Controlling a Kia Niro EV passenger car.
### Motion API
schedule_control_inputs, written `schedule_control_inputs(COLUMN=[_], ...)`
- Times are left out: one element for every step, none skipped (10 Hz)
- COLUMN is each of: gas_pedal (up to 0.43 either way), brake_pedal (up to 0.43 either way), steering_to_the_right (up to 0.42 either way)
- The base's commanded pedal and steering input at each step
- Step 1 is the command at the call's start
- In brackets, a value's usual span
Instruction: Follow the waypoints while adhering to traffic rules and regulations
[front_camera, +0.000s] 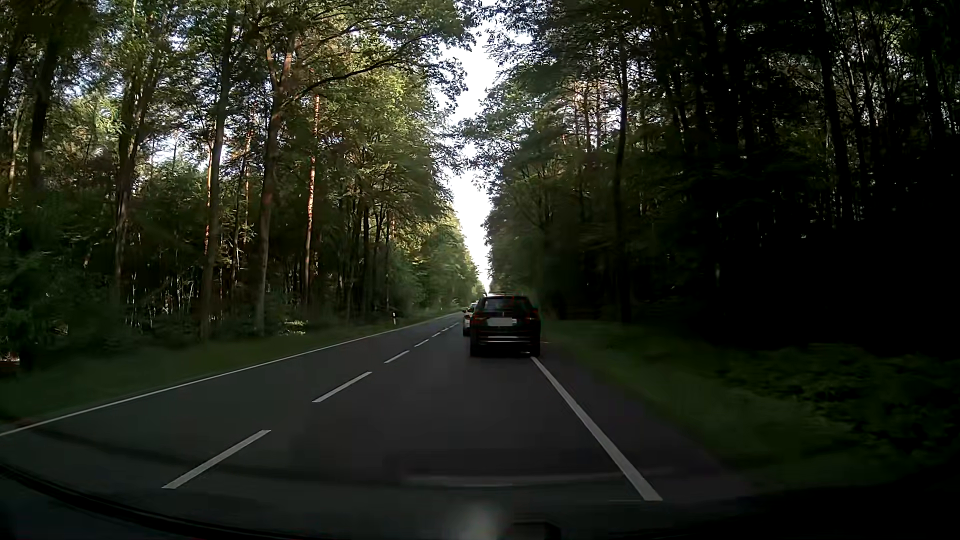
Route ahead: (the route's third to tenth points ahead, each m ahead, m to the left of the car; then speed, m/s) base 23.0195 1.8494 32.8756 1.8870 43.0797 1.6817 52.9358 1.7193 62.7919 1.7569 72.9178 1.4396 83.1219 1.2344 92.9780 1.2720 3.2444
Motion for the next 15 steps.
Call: schedule_control_inputs(gas_pedal=[0.000,0.000,0.000,0.000,0.000,0.000,0.000,0.000,0.000,0.000,0.000,0.000,0.000,0.000,0.000], brake_pedal=[0.000,0.000,0.000,0.000,0.000,0.000,0.000,0.000,0.000,0.000,0.000,0.000,0.000,0.000,0.000], steering_to_the_right=[0.001,0.002,0.002,0.002,0.002,0.001,0.002,0.002,0.002,0.002,0.002,0.002,0.003,0.003,0.003])
